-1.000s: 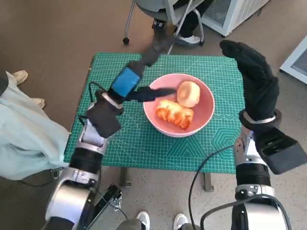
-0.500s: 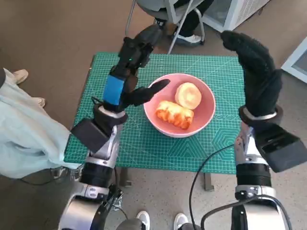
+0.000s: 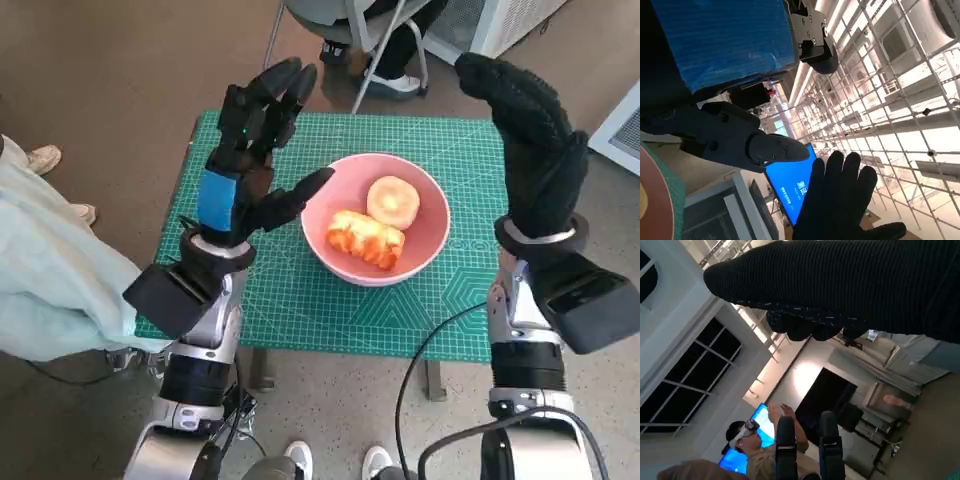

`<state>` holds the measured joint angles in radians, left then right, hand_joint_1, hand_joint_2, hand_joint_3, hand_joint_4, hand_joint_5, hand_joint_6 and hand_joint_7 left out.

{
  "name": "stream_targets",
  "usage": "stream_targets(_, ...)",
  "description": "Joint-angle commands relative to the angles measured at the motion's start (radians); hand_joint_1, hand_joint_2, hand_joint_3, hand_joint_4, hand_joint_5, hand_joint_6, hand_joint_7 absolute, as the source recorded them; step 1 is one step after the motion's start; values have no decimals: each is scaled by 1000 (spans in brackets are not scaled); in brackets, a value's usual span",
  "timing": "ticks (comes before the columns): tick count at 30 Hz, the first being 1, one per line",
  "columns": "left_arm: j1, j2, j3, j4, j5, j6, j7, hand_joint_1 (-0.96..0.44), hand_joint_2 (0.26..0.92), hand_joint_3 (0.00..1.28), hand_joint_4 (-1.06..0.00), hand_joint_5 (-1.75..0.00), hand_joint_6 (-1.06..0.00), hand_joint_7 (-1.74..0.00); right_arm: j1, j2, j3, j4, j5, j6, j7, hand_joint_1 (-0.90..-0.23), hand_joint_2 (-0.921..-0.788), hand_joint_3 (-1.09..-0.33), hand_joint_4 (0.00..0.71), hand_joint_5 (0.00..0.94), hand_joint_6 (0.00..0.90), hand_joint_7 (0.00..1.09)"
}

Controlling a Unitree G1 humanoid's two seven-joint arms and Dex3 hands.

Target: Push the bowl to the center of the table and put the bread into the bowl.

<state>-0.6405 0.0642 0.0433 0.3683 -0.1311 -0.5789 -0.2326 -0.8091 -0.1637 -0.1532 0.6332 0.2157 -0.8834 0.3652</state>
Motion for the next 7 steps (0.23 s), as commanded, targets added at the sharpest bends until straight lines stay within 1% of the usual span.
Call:
stream_targets(1,16,-6,2,-22,3,-6,9,-289,921,241,-345,-20,-2,-811,6,1,5,3,-22,4,-16,-568,-921,-766,323,3,10,754)
stream_targets(7,16,0,5,-18,16,-16,17,-290,921,274,-345,-20,-3,-806,3,-5,6,9,-57,-7,-37,-567,-921,-773,317,0,3,743)
